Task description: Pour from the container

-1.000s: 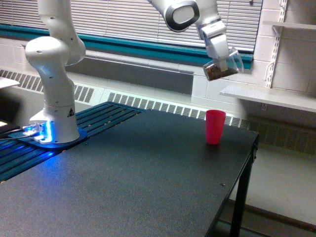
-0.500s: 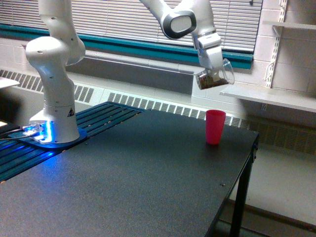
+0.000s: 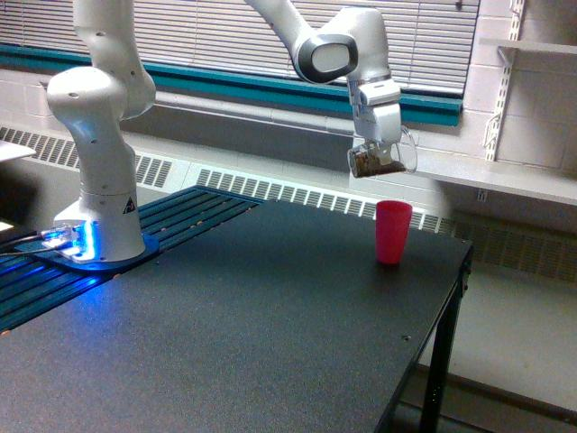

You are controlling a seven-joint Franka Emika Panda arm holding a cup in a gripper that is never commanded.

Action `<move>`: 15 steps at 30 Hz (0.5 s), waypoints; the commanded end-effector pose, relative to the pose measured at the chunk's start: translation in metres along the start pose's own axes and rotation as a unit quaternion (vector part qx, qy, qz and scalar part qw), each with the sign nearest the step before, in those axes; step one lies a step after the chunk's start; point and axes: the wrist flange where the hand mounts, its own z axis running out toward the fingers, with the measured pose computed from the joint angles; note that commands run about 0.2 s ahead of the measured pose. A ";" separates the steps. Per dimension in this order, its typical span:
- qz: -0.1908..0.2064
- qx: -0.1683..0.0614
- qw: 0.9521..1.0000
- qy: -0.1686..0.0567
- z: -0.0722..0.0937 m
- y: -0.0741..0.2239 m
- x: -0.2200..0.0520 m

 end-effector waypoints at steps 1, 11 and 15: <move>-0.034 -0.007 0.999 -0.010 0.005 -0.013 -0.011; -0.052 -0.022 0.998 -0.032 0.020 -0.019 -0.024; -0.060 -0.028 0.997 -0.038 0.025 -0.020 -0.026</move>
